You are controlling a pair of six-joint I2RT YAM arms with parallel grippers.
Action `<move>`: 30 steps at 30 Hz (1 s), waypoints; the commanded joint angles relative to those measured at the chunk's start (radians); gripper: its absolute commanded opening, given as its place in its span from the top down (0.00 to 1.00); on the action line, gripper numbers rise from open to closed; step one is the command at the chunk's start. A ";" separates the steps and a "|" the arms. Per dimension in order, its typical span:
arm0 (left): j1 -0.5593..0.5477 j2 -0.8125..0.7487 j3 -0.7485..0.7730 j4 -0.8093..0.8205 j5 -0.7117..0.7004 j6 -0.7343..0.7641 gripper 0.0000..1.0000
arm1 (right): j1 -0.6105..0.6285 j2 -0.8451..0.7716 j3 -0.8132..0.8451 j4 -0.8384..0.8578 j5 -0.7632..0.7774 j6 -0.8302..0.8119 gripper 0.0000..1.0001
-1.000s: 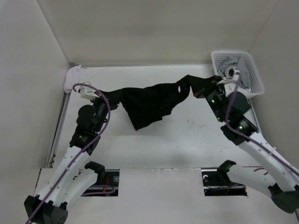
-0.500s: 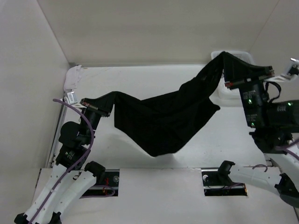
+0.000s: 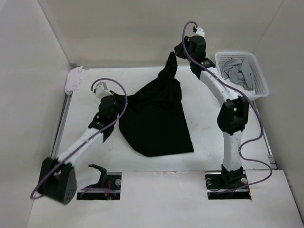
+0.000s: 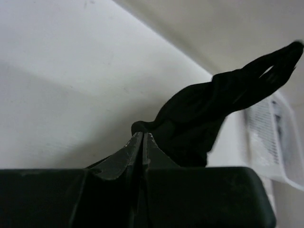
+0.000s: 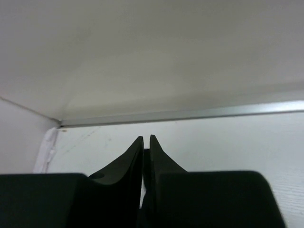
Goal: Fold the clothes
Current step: Flatten the tank top out
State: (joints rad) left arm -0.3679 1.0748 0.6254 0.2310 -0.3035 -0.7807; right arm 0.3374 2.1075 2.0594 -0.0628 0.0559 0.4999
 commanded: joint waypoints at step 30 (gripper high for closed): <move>0.085 0.220 -0.251 -0.004 -0.011 -0.071 0.61 | 0.337 -0.951 -1.572 0.083 0.164 0.216 0.47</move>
State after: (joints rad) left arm -0.2947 1.2396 0.3611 0.2115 -0.3481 -0.8246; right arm 0.6628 1.1553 0.5060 0.0254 0.2462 0.6849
